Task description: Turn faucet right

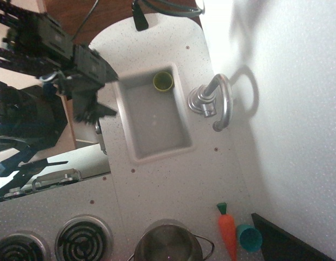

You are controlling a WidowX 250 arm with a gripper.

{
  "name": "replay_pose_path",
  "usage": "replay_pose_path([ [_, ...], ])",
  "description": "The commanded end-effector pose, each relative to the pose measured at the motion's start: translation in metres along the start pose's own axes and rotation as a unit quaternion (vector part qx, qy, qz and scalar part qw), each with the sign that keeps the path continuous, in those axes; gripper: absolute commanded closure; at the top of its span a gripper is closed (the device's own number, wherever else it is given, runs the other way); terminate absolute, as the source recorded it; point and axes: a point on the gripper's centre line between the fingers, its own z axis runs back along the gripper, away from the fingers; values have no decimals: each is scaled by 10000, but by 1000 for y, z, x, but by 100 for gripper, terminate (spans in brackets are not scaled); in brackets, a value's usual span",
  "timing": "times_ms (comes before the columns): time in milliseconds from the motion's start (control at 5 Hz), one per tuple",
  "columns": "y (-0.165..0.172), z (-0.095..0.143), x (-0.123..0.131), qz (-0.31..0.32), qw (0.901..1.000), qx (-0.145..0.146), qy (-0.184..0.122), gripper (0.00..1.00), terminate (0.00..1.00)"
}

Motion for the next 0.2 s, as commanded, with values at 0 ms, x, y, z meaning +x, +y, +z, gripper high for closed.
replay_pose_path([
  [0, 41, -4, -12, 396, 9886, 1442, -179, 0, 100],
])
